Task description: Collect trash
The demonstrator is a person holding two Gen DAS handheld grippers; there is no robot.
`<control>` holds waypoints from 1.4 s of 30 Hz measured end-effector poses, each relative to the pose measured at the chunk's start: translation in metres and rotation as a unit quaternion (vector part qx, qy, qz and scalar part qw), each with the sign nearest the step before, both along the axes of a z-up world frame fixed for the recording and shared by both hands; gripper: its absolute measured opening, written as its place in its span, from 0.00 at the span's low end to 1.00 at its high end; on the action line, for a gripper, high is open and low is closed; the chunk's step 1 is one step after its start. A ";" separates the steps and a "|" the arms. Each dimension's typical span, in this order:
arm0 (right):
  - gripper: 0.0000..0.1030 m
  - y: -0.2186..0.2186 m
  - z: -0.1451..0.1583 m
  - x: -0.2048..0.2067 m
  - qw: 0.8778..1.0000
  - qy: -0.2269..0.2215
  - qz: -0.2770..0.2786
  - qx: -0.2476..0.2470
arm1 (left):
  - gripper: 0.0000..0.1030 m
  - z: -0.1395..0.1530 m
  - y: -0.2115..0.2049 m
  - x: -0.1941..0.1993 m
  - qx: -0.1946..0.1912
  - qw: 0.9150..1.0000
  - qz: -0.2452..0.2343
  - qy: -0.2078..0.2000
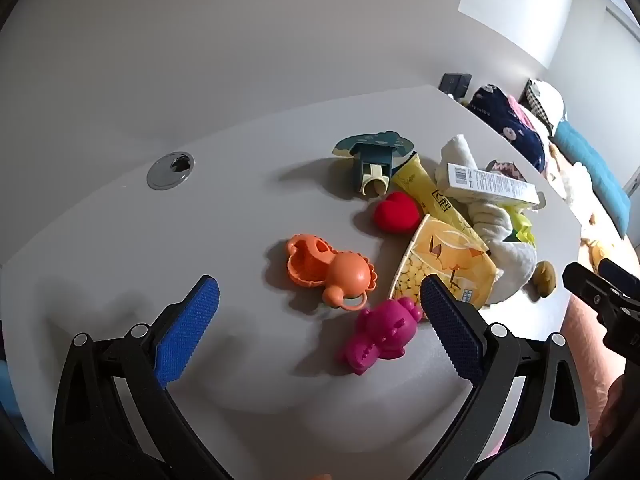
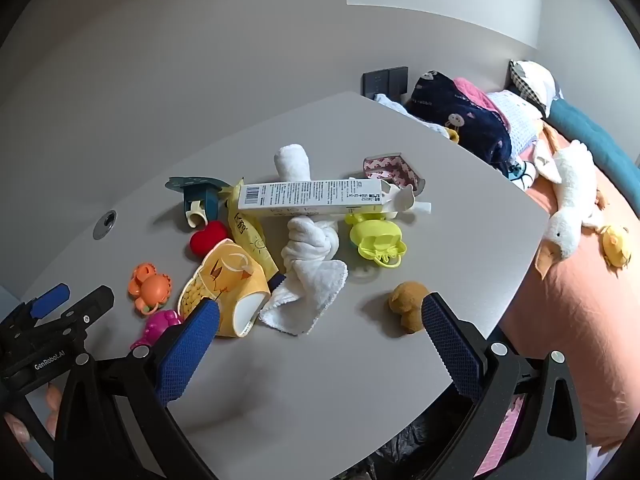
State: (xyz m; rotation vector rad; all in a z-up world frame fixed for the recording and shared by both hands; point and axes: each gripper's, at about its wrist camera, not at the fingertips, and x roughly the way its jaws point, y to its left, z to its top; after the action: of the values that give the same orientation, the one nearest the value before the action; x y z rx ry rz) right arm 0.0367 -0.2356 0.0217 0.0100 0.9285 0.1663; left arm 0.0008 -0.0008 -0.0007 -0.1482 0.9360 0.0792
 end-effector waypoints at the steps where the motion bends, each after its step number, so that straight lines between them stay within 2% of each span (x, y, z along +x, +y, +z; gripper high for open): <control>1: 0.98 0.000 0.000 0.000 1.000 0.003 -0.001 -0.002 | 0.94 0.000 0.000 0.000 0.002 1.000 -0.002 0.002; 42: 0.98 -0.002 0.002 0.007 1.000 -0.005 -0.001 0.002 | 0.94 0.001 -0.001 0.002 0.012 1.000 0.006 -0.002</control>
State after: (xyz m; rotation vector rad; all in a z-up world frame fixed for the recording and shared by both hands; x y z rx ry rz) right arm 0.0439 -0.2373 0.0234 0.0144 0.9189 0.1655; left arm 0.0033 -0.0013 -0.0001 -0.1323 0.9296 0.1009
